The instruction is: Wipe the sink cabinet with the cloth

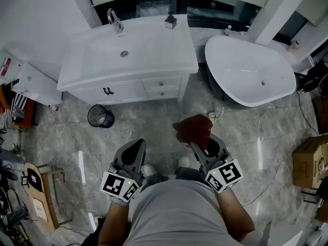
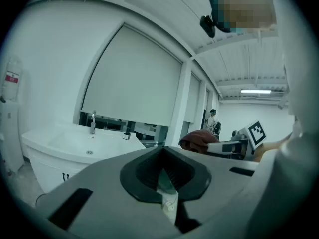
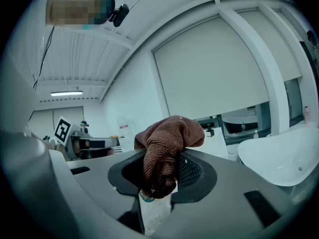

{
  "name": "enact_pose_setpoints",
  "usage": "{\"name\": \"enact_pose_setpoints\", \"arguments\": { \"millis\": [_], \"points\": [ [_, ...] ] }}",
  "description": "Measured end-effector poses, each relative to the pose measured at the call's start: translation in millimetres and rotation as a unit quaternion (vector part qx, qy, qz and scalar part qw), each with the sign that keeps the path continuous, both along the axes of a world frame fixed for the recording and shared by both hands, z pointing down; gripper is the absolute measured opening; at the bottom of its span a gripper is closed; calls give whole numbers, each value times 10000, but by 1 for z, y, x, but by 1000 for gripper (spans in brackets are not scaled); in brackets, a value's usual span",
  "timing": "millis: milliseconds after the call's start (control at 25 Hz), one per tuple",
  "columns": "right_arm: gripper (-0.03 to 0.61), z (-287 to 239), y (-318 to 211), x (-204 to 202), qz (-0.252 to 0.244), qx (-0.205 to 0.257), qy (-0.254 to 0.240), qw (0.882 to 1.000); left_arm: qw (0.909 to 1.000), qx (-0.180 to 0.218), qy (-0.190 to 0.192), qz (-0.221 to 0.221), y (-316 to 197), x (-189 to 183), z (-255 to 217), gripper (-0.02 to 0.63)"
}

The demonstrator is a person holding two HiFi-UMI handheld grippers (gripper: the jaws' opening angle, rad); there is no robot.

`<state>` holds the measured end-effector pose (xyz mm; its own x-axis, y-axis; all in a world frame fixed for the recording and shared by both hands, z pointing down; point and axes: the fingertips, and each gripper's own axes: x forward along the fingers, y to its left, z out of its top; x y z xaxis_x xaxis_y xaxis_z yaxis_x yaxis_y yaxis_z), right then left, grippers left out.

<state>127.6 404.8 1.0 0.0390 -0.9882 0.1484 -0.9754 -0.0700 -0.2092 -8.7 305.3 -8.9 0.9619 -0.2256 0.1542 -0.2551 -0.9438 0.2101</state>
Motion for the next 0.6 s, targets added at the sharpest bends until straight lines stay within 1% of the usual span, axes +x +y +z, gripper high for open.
{"name": "enact_pose_setpoints", "arguments": {
  "millis": [120, 320, 400, 520, 600],
  "points": [
    [132, 1, 6, 6, -13, 1, -6, 10000, 10000, -59, -3, -42, 6, 5, 2, 11],
    [132, 2, 14, 17, -119, 40, -37, 9999, 9999, 14, -145, -26, 17, 18, 7, 10],
    [132, 3, 18, 24, -155, 51, -73, 9998, 9998, 32, -166, -90, 22, 25, 7, 11],
    [132, 6, 26, 39, -236, 100, -267, 9993, 9996, 39, -214, -205, 29, 38, 10, 11],
    [132, 8, 31, 47, -296, 110, -414, 9986, 9989, 201, -368, -186, 36, 46, 15, 11]
  ]
}}
